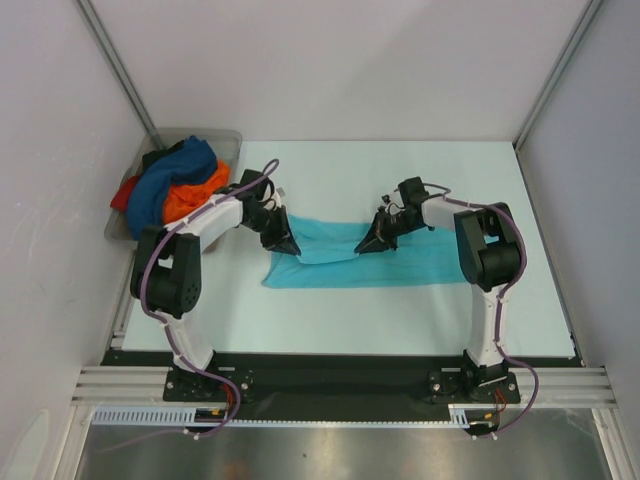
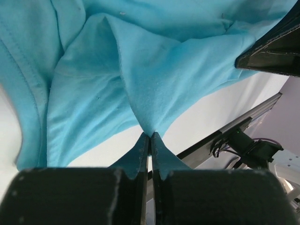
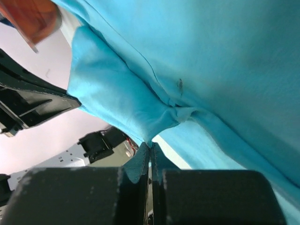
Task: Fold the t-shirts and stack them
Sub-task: Fold the tshirt
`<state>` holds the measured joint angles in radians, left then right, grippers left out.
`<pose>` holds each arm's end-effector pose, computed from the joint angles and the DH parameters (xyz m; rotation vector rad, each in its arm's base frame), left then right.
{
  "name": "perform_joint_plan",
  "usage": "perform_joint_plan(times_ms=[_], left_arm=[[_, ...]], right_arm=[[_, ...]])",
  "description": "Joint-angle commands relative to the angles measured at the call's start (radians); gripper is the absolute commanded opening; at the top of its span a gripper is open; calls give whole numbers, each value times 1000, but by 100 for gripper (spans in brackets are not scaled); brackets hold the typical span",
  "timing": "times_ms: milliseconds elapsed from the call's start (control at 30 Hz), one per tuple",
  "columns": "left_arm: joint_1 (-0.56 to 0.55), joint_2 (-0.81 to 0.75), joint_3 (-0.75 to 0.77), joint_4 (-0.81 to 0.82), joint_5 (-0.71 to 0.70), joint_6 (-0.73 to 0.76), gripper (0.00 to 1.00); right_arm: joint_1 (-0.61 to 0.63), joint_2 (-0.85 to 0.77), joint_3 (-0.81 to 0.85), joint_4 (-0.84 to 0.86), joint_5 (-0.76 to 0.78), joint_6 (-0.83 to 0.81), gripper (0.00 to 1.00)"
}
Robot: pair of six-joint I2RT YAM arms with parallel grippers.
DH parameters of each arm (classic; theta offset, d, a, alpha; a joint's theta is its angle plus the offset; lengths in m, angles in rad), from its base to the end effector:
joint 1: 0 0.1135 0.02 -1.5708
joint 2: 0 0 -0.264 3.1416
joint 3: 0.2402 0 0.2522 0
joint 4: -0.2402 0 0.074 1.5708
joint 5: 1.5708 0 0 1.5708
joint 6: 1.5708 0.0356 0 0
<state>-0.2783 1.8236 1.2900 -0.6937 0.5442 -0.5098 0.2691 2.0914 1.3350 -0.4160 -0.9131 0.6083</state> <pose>0.3436 -0.1173 0.1978 -0.1948 2.8864 -0.9369 0.3856 0.1356 0.1298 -0.1936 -2.7312 -1.4452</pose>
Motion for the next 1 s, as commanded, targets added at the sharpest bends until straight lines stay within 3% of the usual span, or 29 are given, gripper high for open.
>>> perform_joint_plan(times_ms=[0,267,333,367,433,467,500,567,700,733,833,867,967], left_arm=[[8,-4,-14,-40,13,47,7],[7,28,-66,-24,-1,73,8],[4,52,-61,-53,-26,99,11],[2,55,-40,-72,-80,108,13],[-10,16,-17,-113,-166,131,27],[-16,-10,3,-121,-232,136,40],[-28,-29,17,-133,-260,139,46],[-47,-69,64,-161,-299,146,54],[-78,-119,25,-20,-190,93,51],[-78,-121,3,84,-90,50,49],[-85,-74,-55,250,32,-33,41],[-85,-20,-63,270,54,-48,39],[-85,61,-40,266,39,-50,34]], right_arm=[[28,-30,7,-73,9,-47,0],[70,-18,9,-115,98,-71,0],[67,-13,16,-142,132,-79,5],[67,-13,24,-161,147,-88,13],[62,-21,75,-272,240,-163,27],[65,-52,90,-305,300,-198,32],[73,-76,102,-332,356,-243,44],[78,-129,127,-362,440,-255,48],[97,-175,76,-221,343,-197,46],[105,-172,63,-137,291,-155,43],[107,-122,36,9,179,-66,35],[108,-99,59,13,159,-56,27],[108,-15,84,54,92,-21,20]])
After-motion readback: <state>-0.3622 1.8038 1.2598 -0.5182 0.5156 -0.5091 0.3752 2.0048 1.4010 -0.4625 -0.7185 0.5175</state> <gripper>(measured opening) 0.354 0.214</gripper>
